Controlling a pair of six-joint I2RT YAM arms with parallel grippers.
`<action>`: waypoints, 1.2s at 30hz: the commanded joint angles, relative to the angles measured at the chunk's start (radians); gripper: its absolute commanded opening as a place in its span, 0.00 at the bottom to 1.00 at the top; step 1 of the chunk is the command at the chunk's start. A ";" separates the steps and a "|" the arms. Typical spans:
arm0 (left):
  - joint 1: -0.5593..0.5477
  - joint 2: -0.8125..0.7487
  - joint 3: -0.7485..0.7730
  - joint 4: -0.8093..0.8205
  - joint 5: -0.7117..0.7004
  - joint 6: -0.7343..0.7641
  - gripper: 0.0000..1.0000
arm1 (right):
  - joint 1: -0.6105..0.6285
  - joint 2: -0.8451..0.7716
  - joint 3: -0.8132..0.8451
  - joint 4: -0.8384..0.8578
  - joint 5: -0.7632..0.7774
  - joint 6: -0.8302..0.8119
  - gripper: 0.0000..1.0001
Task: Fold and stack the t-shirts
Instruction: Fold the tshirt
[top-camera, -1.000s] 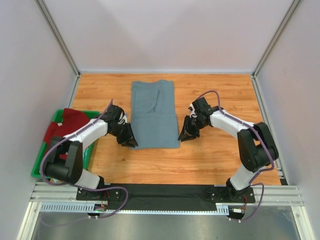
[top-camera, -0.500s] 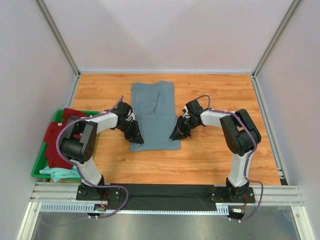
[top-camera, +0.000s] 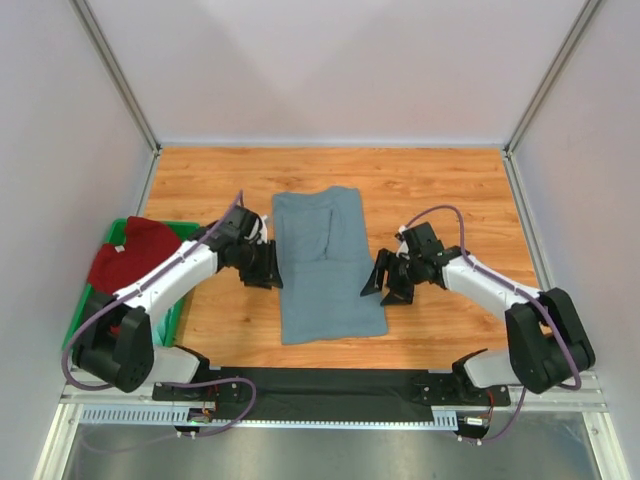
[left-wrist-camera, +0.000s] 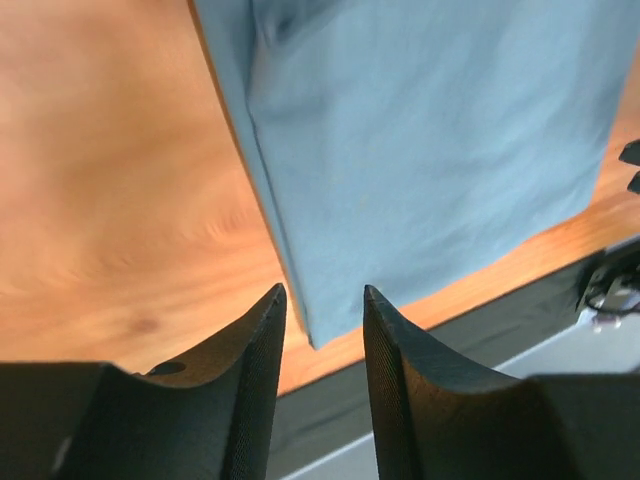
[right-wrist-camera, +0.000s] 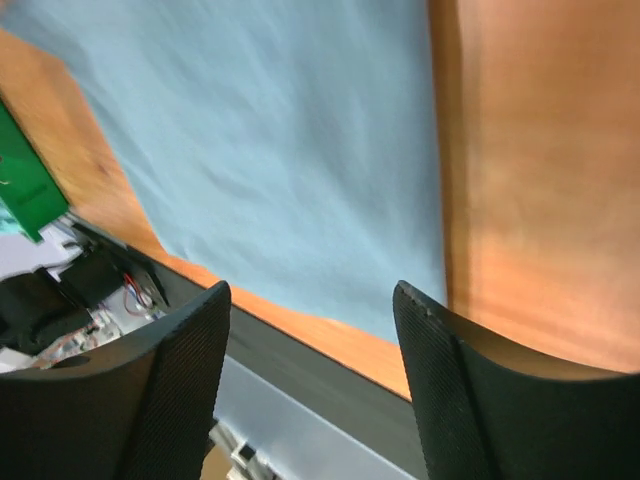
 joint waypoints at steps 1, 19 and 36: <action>0.088 0.056 0.105 -0.003 -0.017 0.140 0.44 | -0.047 0.088 0.188 -0.091 0.048 -0.146 0.68; 0.073 0.364 0.301 0.033 0.038 0.203 0.57 | -0.088 0.530 0.566 -0.268 0.092 -0.383 0.50; 0.073 0.475 0.340 0.047 0.057 0.194 0.53 | -0.091 0.630 0.679 -0.302 0.072 -0.415 0.49</action>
